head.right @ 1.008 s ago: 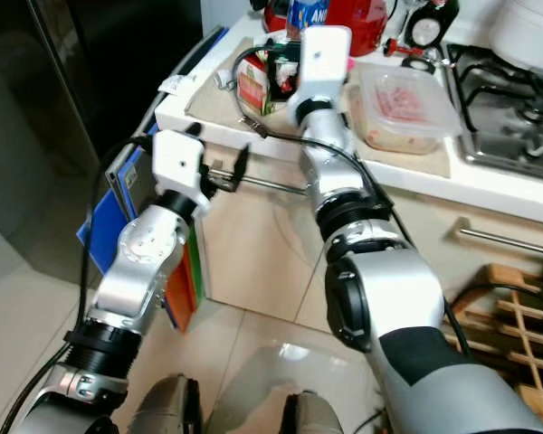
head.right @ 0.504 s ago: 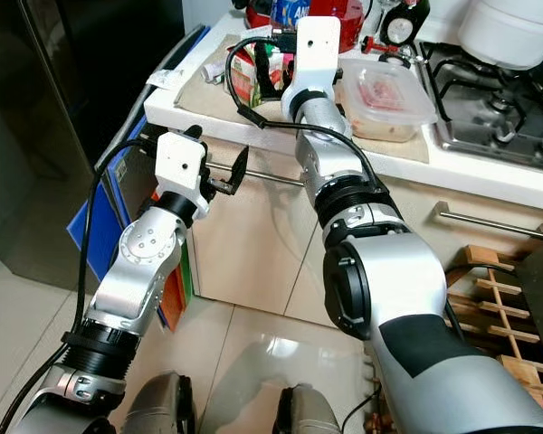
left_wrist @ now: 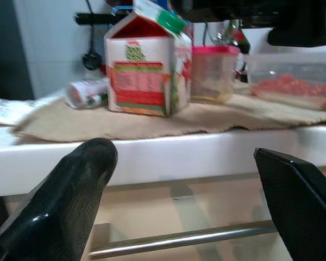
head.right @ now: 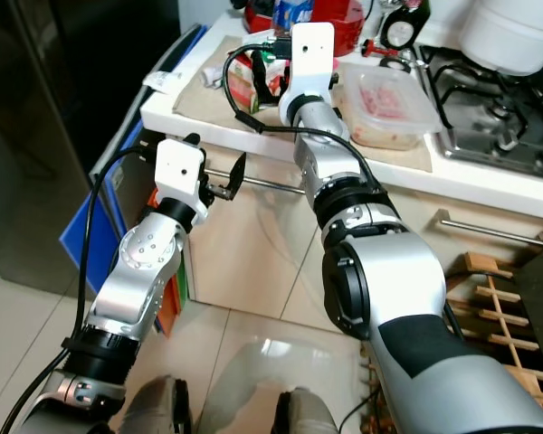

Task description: Restocking fridge

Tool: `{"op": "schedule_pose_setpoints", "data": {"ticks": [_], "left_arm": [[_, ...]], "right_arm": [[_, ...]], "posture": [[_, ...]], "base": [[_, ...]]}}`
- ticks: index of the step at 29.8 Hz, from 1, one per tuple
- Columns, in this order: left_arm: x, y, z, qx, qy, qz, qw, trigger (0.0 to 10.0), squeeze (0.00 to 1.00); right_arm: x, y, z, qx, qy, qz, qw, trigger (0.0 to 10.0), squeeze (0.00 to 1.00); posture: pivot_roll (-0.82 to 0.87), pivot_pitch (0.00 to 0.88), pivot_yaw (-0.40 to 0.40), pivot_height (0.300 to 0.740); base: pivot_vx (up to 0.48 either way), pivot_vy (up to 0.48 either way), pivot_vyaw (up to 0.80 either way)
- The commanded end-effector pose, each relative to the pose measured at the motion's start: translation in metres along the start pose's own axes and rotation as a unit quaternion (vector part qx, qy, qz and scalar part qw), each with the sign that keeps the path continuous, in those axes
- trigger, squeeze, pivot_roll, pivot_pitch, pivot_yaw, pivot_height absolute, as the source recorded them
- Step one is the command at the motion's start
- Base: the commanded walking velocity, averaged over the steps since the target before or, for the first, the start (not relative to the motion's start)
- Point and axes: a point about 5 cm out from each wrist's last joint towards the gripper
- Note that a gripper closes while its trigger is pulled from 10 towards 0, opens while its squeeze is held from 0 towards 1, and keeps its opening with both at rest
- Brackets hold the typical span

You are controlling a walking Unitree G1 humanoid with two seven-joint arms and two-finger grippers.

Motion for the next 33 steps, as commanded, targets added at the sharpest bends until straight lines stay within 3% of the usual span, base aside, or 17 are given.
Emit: {"op": "schedule_pose_setpoints", "data": {"ticks": [1,2,3,18,33], "left_arm": [[-0.0003,0.0013,0.0011,0.001,-0.003,0.001,1.0,10.0,0.0],[-0.0003,0.0013,0.0011,0.001,-0.003,0.001,1.0,10.0,0.0],[-0.0003,0.0014,0.0007,0.002,-0.003,0.0,1.0,10.0,0.0],[-0.0013,0.0004,-0.0006,0.004,-0.007,-0.007,1.0,10.0,0.0],[-0.0024,-0.0022,-0.0027,0.016,-0.022,-0.016,0.999,10.0,0.0]], "right_arm": [[-0.0007,-0.0006,0.0021,-0.001,0.0,0.004,1.0,0.0,0.0],[-0.0006,-0.0005,0.0018,0.0,0.003,0.003,1.0,0.0,0.0],[-0.0002,-0.0003,0.0007,0.001,0.011,0.0,1.0,10.0,0.0],[0.0008,0.0022,-0.0051,-0.001,0.009,0.006,1.0,10.0,0.0],[0.0007,0.0026,-0.0053,-0.003,-0.006,0.01,1.0,10.0,0.0]], "posture": [[0.08,0.068,-0.102,0.685],[0.08,0.068,-0.102,0.685],[0.08,0.069,-0.097,0.685],[0.07,0.066,-0.097,0.74],[0.07,0.076,-0.089,0.74]], "base": [[0.0,0.0,0.0],[0.0,0.0,0.0],[0.0,0.0,0.0],[0.0,0.0,0.0],[0.0,0.0,0.0]]}}
Point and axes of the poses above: a point about 5 cm out from each wrist's last joint towards the gripper, its own y axis pointing back from the gripper into the wrist, its own z axis along the axis of the wrist's last joint, x = y × z, and after that the axes turned 2 degrees about -y, right-handed
